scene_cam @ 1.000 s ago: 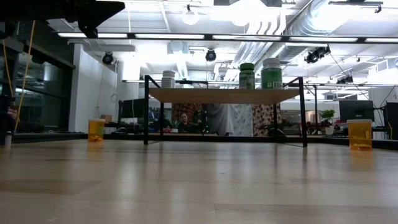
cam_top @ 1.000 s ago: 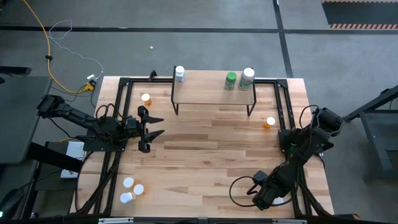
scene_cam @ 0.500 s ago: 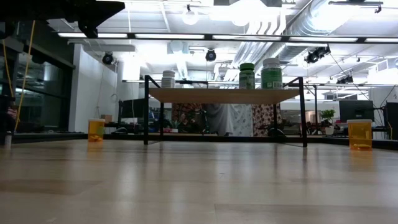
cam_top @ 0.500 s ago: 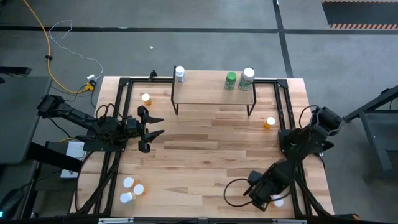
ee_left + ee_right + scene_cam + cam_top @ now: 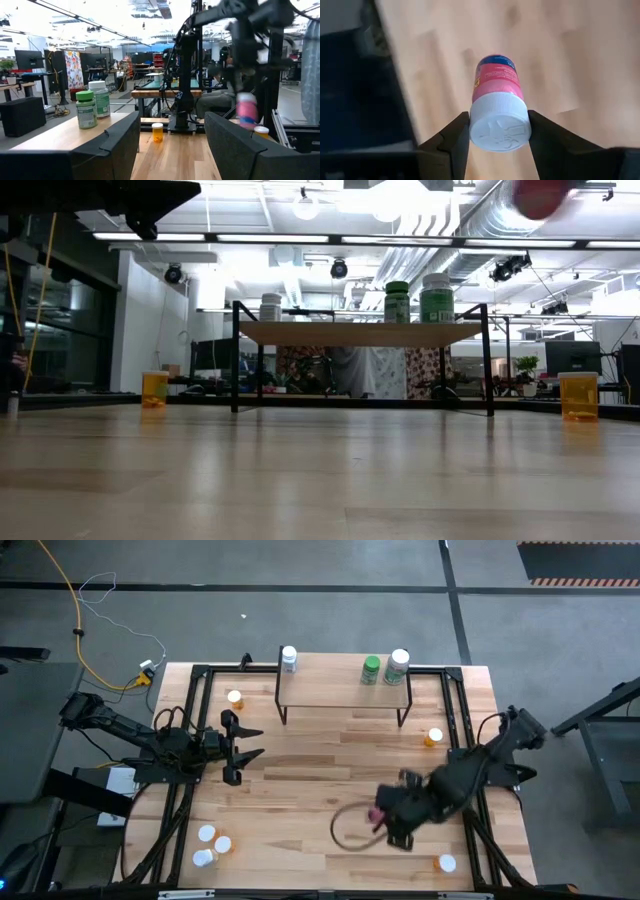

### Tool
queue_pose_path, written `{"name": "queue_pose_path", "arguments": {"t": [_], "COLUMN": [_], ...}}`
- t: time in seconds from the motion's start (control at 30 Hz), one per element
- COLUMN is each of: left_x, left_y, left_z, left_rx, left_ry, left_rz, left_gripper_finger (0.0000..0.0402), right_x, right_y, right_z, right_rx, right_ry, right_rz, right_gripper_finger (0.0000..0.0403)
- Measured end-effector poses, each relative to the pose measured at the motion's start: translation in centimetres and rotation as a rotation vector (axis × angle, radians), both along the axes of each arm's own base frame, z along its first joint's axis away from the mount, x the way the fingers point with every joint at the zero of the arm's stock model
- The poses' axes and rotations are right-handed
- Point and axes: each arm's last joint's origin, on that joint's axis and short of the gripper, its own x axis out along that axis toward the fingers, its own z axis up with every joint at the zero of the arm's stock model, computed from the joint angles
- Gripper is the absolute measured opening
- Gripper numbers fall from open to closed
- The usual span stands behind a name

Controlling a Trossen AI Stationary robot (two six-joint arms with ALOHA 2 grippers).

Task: Pick and place medicine bottles onto shelf by color
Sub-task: Put the pink pill bottle on the shelf

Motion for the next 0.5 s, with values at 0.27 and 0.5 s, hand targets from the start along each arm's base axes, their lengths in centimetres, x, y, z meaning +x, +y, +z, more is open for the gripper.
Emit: {"name": "queue_pose_path", "arguments": {"t": [0.27, 0.5], "left_x": [0.0, 0.0], "left_y": [0.0, 0.0], "left_z": [0.0, 0.0], "left_rx": [0.0, -0.002], "left_ry": [-0.002, -0.005], "left_rz": [0.0, 0.004], "left_gripper_finger": [0.0211, 0.0211], "right_x": [1.1, 2.0], "right_y": [-8.5, -17.4], "right_z": [4.5, 4.9], "right_rx": [-0.178, -0.163], "right_ry": [-0.011, 0.03], "right_rz": [-0.161, -0.413], "right_gripper_finger": [0.0154, 0.0153]}}
